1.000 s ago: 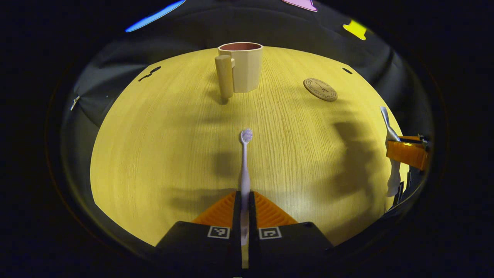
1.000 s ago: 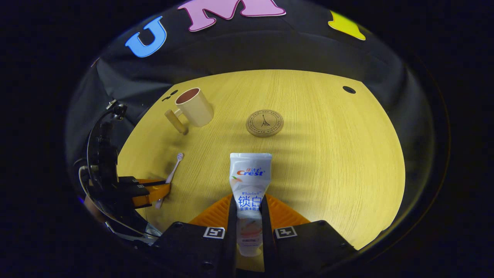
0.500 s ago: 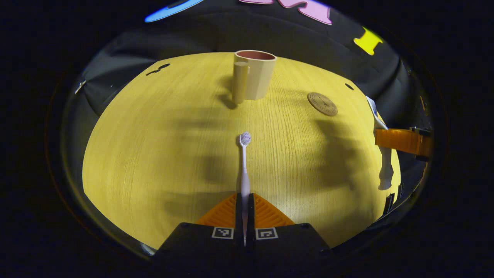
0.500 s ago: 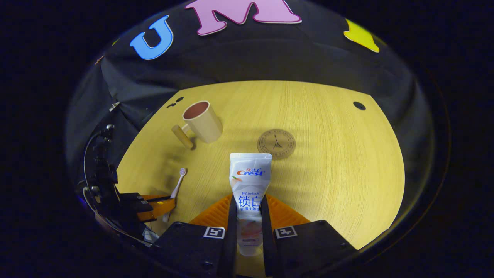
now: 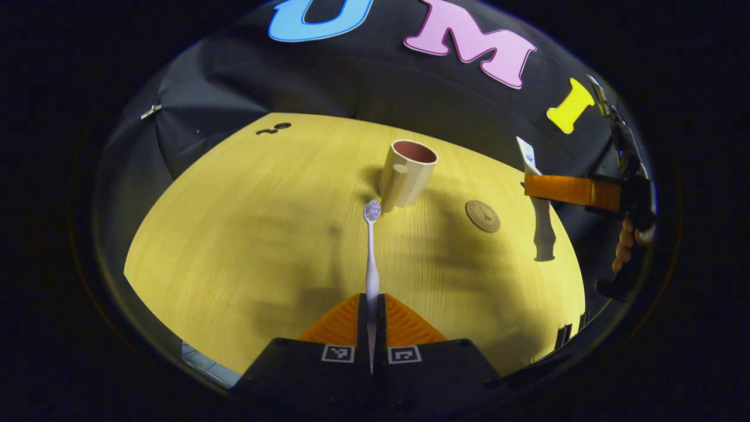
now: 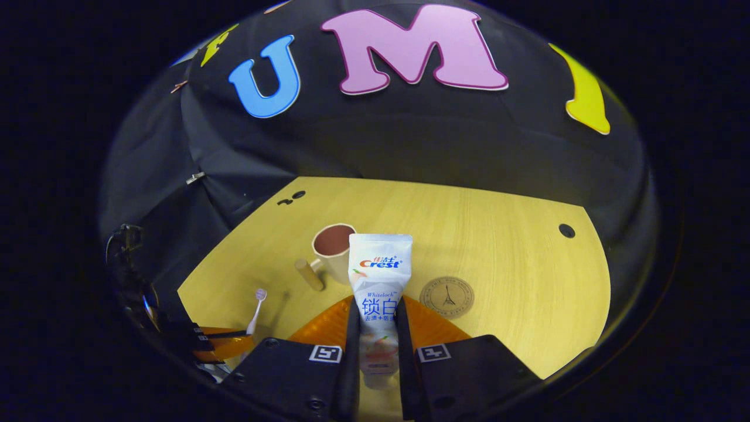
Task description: Put the toothbrush and toothpaste on the desktop into the cup, then pick up the cup and place it on the coaster on the desktop.
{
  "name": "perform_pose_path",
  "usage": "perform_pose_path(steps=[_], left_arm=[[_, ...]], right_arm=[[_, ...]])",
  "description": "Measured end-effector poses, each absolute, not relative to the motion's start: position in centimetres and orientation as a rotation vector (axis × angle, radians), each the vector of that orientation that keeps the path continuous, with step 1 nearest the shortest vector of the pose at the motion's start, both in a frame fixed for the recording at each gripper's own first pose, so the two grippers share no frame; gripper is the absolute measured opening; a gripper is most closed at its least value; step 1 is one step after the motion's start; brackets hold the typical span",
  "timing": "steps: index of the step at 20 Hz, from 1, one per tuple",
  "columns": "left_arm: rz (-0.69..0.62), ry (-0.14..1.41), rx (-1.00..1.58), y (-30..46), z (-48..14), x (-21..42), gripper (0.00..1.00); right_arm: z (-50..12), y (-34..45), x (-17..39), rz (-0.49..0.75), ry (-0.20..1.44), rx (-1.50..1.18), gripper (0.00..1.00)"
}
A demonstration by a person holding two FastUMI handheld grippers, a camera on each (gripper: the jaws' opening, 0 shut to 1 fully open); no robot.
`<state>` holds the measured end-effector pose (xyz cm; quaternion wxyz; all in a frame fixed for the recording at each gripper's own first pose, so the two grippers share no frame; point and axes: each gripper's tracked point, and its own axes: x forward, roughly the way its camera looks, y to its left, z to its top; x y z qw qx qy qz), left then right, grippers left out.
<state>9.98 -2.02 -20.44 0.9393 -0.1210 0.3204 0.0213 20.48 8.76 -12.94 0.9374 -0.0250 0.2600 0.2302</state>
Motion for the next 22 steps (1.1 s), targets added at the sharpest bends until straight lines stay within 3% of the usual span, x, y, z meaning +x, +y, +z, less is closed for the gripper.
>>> perform_pose_path(steps=[10,22], left_arm=[[0.144,0.609,-0.303,0.5,-19.2,6.3,0.06],[0.176,0.489,-0.423,2.4,-14.9,7.8,0.06]], right_arm=[[-7.2,16.1,28.1,0.484,0.259,0.017,0.31],[-9.5,19.7,34.8,0.426,0.212,0.091,0.31]])
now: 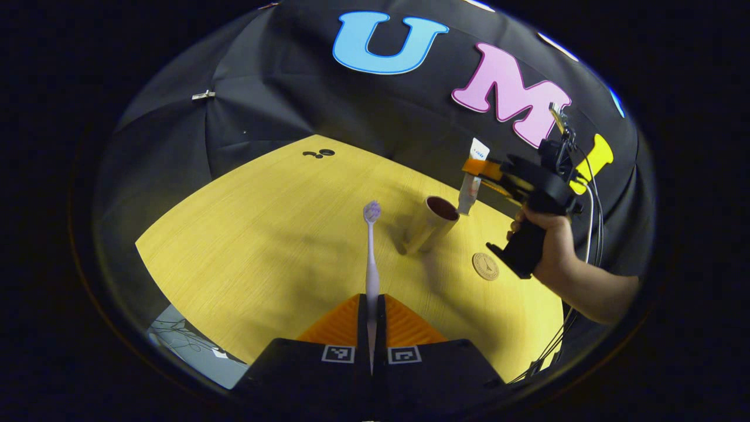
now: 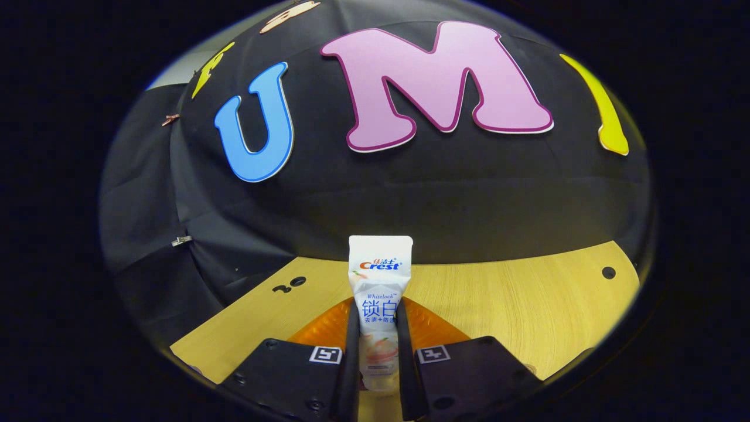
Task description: Put the toothbrush and toothpaste on the desktop into the cup, then pick up the cup and place it on the coaster on the desktop.
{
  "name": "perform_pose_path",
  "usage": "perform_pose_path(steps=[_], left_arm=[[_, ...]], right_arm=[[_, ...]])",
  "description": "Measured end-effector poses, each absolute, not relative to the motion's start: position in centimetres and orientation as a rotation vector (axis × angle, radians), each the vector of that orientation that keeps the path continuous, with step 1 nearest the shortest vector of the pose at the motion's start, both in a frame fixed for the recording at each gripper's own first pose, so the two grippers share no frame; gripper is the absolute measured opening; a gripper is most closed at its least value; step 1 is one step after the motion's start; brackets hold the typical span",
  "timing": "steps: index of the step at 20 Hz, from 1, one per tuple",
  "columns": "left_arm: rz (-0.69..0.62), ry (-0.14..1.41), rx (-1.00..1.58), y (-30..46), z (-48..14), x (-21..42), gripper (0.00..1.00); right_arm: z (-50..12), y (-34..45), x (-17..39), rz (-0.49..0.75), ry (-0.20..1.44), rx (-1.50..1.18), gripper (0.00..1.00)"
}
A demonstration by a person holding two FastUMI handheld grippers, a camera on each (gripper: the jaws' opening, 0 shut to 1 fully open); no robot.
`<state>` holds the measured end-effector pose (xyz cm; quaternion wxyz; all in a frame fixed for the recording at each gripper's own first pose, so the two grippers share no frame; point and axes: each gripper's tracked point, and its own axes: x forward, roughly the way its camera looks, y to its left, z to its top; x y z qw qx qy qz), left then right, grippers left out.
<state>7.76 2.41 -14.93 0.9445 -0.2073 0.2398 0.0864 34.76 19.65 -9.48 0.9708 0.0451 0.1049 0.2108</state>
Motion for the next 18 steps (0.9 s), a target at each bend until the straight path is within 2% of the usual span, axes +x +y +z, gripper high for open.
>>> perform_pose_path(steps=[10,11,12,14,15,18], left_arm=[[0.146,0.426,-0.414,3.0,-13.8,9.7,0.06],[0.141,0.430,-0.408,2.8,-14.1,9.6,0.06],[0.139,0.433,-0.404,2.7,-14.3,9.6,0.06],[0.134,0.434,-0.402,2.4,-14.5,9.8,0.06],[0.130,0.437,-0.404,2.3,-14.6,9.9,0.06],[0.131,0.441,-0.406,2.1,-14.9,9.9,0.06]], right_arm=[[-11.5,21.7,35.6,0.454,0.145,0.033,0.31],[-11.7,21.8,35.5,0.459,0.145,0.034,0.38],[-12.3,22.0,35.5,0.463,0.152,0.035,0.27],[-13.0,22.3,35.1,0.473,0.156,0.020,0.27],[-13.5,22.5,35.0,0.477,0.161,0.005,0.33],[-14.9,22.6,34.1,0.490,0.208,0.007,0.39]])
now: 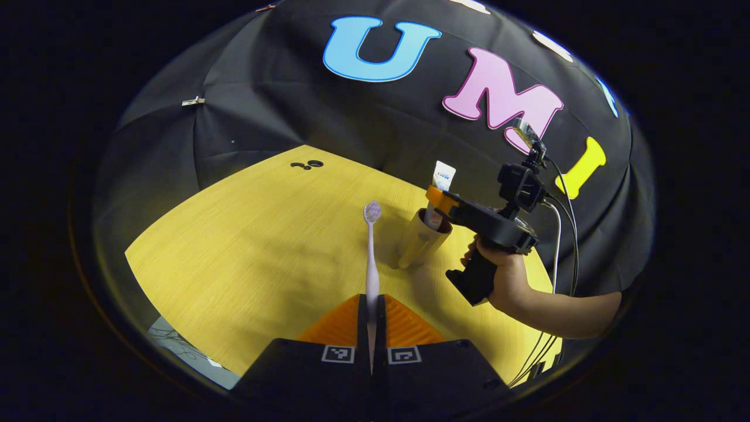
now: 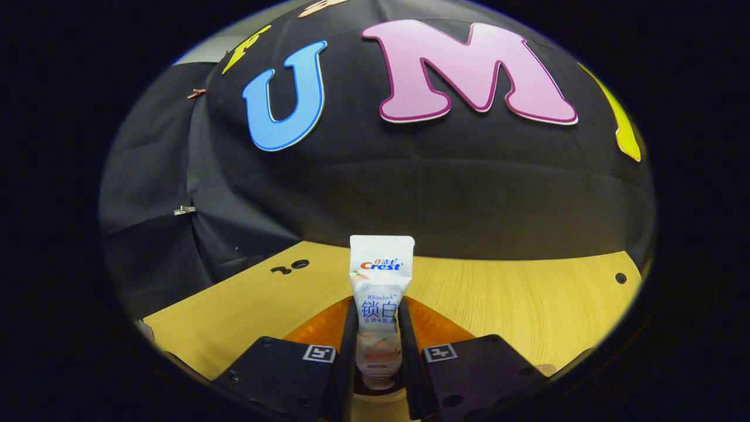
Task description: Put the toothbrush and toothpaste on the desktop into the cup, then pick up the cup and place it on the coaster on the desktop.
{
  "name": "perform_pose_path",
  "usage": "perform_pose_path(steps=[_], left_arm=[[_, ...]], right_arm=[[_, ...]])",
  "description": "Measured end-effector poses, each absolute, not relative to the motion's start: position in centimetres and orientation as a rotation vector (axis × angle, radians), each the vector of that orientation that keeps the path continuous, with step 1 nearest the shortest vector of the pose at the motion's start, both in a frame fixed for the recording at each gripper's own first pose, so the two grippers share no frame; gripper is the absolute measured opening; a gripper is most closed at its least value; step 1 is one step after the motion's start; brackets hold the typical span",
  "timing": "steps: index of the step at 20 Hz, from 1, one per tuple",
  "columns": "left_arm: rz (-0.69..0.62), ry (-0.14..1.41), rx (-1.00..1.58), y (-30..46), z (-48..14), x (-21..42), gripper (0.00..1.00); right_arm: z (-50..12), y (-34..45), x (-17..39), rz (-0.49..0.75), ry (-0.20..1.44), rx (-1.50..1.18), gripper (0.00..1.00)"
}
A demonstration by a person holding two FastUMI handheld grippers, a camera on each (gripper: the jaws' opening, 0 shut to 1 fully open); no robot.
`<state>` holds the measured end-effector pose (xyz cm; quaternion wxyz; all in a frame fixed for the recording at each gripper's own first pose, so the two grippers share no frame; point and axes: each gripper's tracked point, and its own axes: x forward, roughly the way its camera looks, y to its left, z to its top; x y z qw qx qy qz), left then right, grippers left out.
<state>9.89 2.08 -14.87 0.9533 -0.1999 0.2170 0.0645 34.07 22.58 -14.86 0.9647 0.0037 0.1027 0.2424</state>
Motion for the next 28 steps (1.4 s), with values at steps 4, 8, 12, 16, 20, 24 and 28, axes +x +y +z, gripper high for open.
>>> perform_pose_path(steps=[4,8,12,16,20,24,28], left_arm=[[0.128,0.440,-0.390,1.7,-14.7,10.4,0.06],[0.088,0.399,-0.338,0.8,-12.9,12.4,0.06],[0.019,0.314,-0.337,-1.0,-10.0,15.6,0.06],[-0.049,0.222,-0.333,-3.2,-6.9,19.1,0.06],[-0.121,0.134,-0.326,-6.2,-4.2,22.3,0.06],[-0.139,0.059,-0.272,-8.4,-2.7,25.7,0.06],[-0.141,0.009,-0.137,-9.5,-2.8,28.6,0.06]], right_arm=[[-13.9,21.8,32.5,0.514,0.217,0.021,0.80],[-10.9,19.4,29.6,0.533,0.197,0.026,0.98],[-8.7,15.5,26.3,0.530,0.189,0.039,0.98],[-8.7,9.9,25.7,0.469,0.200,-0.003,0.98],[-9.3,4.6,25.8,0.391,0.234,-0.008,0.98],[-10.1,0.8,25.1,0.331,0.247,-0.014,0.98],[-12.0,-1.0,24.3,0.309,0.284,-0.006,0.98]])
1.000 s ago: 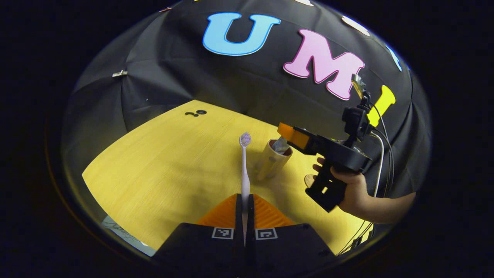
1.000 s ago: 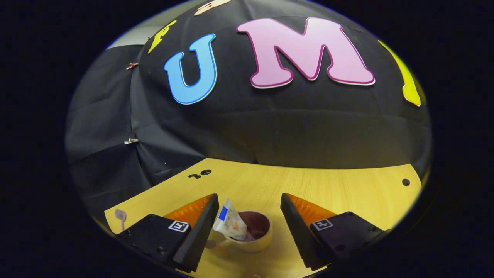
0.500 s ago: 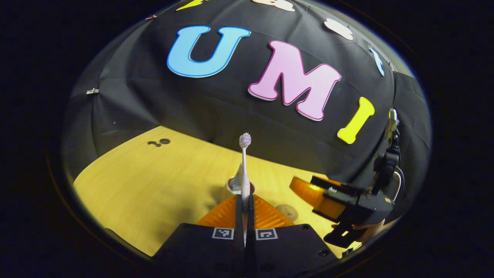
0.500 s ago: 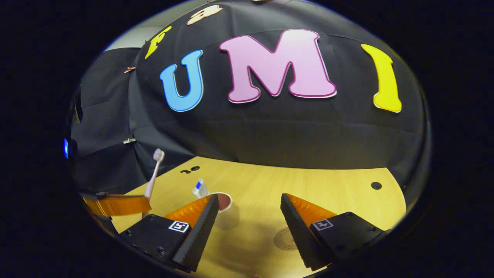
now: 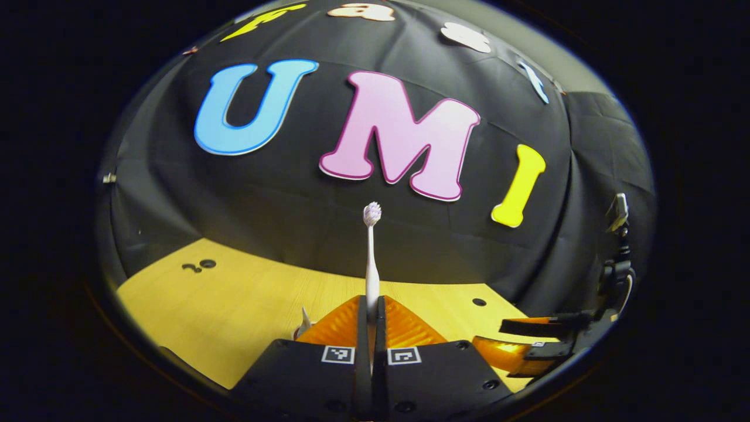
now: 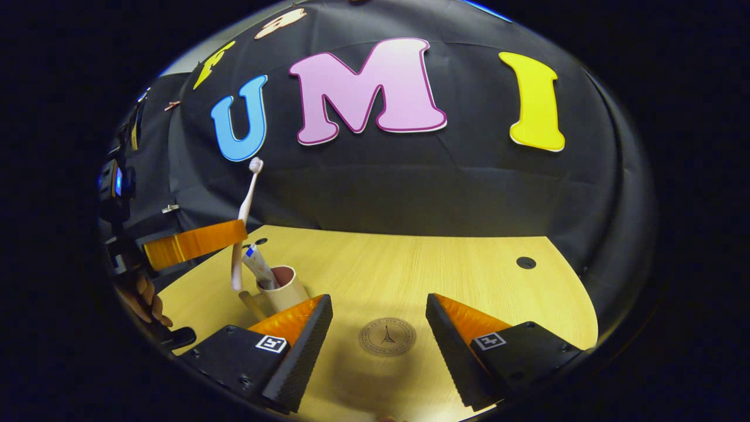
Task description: Put the toothbrush and toothpaste on the desktop into the cup, then pick up the cup and place it on the coaster on the desktop.
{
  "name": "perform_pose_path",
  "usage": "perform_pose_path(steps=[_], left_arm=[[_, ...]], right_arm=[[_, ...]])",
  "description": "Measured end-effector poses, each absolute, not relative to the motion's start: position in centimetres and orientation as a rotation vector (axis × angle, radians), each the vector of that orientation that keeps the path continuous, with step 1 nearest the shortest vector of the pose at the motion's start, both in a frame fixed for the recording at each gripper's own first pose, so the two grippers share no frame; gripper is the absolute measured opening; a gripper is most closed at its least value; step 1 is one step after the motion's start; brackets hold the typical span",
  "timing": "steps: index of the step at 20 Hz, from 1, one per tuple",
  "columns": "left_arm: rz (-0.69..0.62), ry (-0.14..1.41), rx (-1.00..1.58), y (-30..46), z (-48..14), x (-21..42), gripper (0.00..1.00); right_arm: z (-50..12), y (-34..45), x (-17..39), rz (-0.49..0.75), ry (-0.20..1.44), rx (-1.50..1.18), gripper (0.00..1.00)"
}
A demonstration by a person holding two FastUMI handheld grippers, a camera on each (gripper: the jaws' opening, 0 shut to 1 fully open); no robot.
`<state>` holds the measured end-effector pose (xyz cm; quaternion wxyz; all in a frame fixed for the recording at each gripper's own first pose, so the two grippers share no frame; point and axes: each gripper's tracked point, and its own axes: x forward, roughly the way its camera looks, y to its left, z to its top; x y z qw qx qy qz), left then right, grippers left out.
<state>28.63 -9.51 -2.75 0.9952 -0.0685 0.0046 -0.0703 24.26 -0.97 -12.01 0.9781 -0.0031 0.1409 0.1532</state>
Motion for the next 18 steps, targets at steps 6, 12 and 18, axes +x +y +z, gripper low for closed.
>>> perform_pose_path(steps=[6,12,18], left_arm=[[-0.132,-0.028,-0.005,-9.4,-4.9,30.8,0.06],[-0.095,-0.091,0.016,-8.6,-5.1,33.1,0.06],[-0.060,-0.124,0.098,-7.5,-6.4,34.5,0.06]], right_arm=[[-13.5,-1.6,24.0,0.305,0.308,-0.016,0.98],[-15.1,-1.9,24.5,0.292,0.336,-0.025,0.98],[-17.4,-2.2,24.0,0.286,0.383,-0.034,0.98]])
